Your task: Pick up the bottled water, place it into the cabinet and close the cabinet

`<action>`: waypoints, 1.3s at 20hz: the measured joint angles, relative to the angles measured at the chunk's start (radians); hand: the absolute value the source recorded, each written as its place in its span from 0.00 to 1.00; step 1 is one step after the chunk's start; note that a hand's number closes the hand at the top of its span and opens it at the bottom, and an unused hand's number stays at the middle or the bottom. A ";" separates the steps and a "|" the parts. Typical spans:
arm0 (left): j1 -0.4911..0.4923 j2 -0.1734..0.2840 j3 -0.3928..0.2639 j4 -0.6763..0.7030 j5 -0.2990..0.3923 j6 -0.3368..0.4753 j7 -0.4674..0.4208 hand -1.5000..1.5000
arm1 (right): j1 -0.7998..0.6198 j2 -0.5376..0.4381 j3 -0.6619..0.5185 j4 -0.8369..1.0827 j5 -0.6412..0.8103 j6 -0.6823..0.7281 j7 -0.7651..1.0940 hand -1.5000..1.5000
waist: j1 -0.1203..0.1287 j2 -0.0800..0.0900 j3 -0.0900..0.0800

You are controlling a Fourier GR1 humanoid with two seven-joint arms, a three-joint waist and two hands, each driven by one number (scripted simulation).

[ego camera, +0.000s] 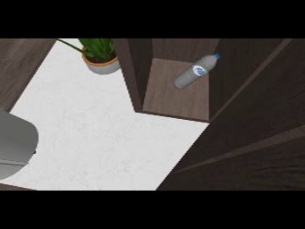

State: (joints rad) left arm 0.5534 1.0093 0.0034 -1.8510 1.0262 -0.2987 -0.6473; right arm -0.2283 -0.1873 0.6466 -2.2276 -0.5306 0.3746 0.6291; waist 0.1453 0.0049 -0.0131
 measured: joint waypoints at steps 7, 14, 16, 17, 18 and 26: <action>0.049 -0.006 0.029 0.010 -0.002 -0.064 -0.019 0.00 | -0.258 0.119 -0.074 0.222 -0.142 -0.114 0.071 1.00 | -0.019 -0.002 0.008; 0.134 -0.033 0.087 0.012 -0.022 -0.133 -0.040 0.00 | -0.476 0.175 -0.185 0.469 -0.280 -0.263 0.094 1.00 | -0.062 -0.004 0.015; 0.164 -0.042 0.109 0.003 -0.023 -0.144 -0.032 0.00 | -0.507 0.180 -0.219 0.542 -0.303 -0.252 0.083 1.00 | -0.073 -0.004 0.015; 0.173 -0.045 0.119 0.005 -0.027 -0.157 -0.030 0.00 | -0.526 0.182 -0.245 0.578 -0.315 -0.244 0.085 1.00 | -0.078 -0.003 0.016; 0.186 -0.051 0.129 -0.001 -0.029 -0.158 -0.025 0.00 | -0.545 0.183 -0.265 0.616 -0.323 -0.234 0.078 1.00 | -0.082 -0.003 0.016; 0.227 -0.112 0.187 -0.012 -0.042 -0.195 0.008 0.00 | -0.611 0.160 -0.404 0.860 -0.295 -0.134 -0.020 1.00 | -0.105 -0.002 0.017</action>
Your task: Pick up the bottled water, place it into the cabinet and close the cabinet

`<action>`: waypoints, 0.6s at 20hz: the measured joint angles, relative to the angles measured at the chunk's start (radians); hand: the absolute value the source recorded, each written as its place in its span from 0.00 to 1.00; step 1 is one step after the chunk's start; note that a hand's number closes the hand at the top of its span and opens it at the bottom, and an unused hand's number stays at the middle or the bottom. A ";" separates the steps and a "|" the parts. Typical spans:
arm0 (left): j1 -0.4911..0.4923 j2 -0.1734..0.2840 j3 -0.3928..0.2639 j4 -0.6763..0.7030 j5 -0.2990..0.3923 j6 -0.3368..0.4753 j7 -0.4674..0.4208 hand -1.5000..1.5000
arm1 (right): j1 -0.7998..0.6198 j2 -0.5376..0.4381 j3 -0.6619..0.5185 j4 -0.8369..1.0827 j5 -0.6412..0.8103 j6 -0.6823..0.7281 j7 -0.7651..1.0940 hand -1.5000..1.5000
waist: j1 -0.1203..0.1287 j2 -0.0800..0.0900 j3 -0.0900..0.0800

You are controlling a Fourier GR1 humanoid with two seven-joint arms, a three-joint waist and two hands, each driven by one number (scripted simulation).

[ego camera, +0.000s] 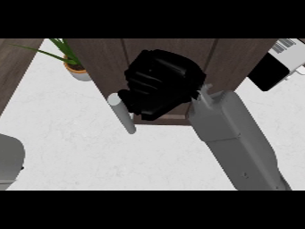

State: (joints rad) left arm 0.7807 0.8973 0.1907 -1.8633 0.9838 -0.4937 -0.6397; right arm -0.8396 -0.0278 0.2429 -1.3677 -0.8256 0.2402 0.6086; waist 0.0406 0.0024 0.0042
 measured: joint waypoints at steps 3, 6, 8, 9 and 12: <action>0.005 -0.020 0.018 -0.009 0.003 0.004 0.022 0.00 | -0.030 -0.001 -0.024 0.073 0.048 0.049 -0.075 1.00 | -0.003 -0.001 -0.002; 0.008 -0.043 0.046 0.020 0.003 -0.022 0.027 0.00 | -0.048 -0.002 -0.030 0.122 0.096 0.095 -0.138 1.00 | -0.005 -0.005 -0.002; 0.013 -0.058 0.065 0.019 -0.002 -0.029 0.032 0.00 | -0.069 -0.007 -0.041 0.162 0.113 0.126 -0.162 1.00 | -0.004 -0.006 0.000; 0.013 -0.064 0.072 0.023 -0.010 -0.035 0.034 0.00 | -0.079 -0.006 -0.045 0.178 0.119 0.131 -0.170 1.00 | -0.005 -0.006 0.002; 0.019 -0.083 0.087 0.016 -0.012 -0.032 0.052 0.00 | -0.097 0.006 -0.046 0.199 0.157 0.130 -0.205 0.00 | -0.007 -0.006 0.002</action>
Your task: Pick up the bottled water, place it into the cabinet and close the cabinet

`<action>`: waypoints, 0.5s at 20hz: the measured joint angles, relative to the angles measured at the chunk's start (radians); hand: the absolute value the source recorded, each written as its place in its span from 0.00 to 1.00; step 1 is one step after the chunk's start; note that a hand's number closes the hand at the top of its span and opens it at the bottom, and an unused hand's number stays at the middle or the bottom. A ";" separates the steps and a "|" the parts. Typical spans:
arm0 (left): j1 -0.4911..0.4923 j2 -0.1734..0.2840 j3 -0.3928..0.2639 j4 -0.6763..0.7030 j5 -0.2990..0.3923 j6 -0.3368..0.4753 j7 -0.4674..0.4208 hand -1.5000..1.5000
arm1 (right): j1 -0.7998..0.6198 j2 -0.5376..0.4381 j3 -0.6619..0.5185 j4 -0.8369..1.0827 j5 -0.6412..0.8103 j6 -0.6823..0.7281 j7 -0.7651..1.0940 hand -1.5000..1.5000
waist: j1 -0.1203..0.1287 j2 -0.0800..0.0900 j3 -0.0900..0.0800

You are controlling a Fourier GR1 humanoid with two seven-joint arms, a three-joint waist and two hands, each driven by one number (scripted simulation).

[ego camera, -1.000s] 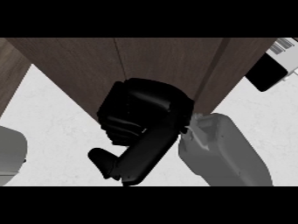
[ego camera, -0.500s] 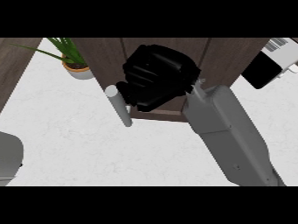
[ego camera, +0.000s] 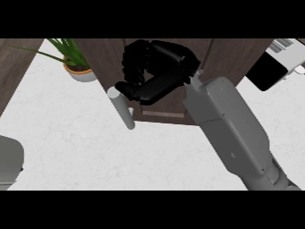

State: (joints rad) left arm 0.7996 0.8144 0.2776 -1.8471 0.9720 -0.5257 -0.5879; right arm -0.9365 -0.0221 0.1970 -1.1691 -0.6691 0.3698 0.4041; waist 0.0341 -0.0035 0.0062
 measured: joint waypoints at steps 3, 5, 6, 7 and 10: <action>-0.009 -0.011 0.010 0.001 -0.007 -0.009 0.007 0.00 | -0.028 0.018 0.009 0.027 0.039 -0.001 -0.031 0.00 | 0.005 0.002 -0.004; -0.011 -0.015 0.015 -0.002 -0.007 -0.009 0.017 0.00 | -0.040 0.023 0.015 0.038 0.071 -0.015 -0.057 0.00 | 0.006 0.003 -0.004; -0.012 -0.020 0.018 -0.003 -0.011 -0.006 0.016 0.00 | -0.047 0.022 0.017 0.042 0.074 -0.019 -0.056 0.00 | 0.006 0.004 -0.005; -0.014 -0.024 0.021 -0.003 -0.013 -0.008 0.016 0.00 | -0.053 0.022 0.017 0.047 0.078 -0.021 -0.057 0.00 | 0.006 0.005 -0.006; -0.018 -0.033 0.025 -0.011 -0.020 -0.001 0.024 0.00 | -0.070 0.023 0.020 0.060 0.087 -0.035 -0.063 0.00 | 0.009 0.007 -0.007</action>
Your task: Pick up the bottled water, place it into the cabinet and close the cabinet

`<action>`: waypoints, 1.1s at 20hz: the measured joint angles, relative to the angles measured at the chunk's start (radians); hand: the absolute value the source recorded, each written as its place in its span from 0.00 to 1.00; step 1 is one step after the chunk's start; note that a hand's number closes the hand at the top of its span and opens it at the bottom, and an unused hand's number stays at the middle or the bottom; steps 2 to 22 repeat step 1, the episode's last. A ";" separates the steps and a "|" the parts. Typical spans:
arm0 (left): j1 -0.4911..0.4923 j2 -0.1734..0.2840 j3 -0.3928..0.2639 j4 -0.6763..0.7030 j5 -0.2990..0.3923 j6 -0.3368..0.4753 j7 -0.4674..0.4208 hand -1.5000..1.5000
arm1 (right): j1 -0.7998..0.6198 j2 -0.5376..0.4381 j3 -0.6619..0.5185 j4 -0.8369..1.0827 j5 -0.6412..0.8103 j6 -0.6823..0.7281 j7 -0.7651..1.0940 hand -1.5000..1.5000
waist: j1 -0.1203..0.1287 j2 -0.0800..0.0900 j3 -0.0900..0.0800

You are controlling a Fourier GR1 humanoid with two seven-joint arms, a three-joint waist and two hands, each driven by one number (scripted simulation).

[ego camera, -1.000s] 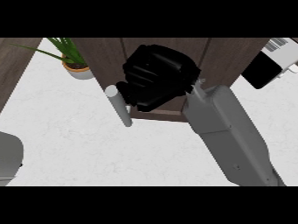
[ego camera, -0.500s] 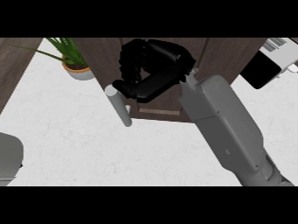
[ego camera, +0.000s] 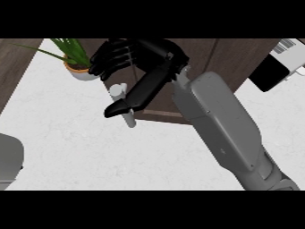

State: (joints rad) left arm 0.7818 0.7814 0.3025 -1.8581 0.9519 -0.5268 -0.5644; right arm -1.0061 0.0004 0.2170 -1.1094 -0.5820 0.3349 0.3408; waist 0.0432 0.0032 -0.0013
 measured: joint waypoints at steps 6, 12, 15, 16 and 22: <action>0.000 -0.003 0.001 -0.004 0.000 0.002 0.002 0.00 | -0.005 0.000 0.003 0.002 0.003 -0.008 0.001 0.00 | 0.000 0.001 0.000; 0.000 -0.003 0.001 -0.004 0.000 0.002 0.002 0.00 | -0.005 0.000 0.003 0.002 0.003 -0.008 0.001 0.00 | 0.000 0.001 0.000; 0.000 -0.003 0.001 -0.004 0.000 0.002 0.002 0.00 | -0.005 0.000 0.003 0.002 0.003 -0.008 0.001 0.00 | 0.000 0.001 0.000; 0.000 -0.003 0.001 -0.004 0.000 0.002 0.002 0.00 | -0.005 0.000 0.003 0.002 0.003 -0.008 0.001 0.00 | 0.000 0.001 0.000; 0.000 -0.003 0.001 -0.004 0.000 0.002 0.002 0.00 | -0.005 0.000 0.003 0.002 0.003 -0.008 0.001 0.00 | 0.000 0.001 0.000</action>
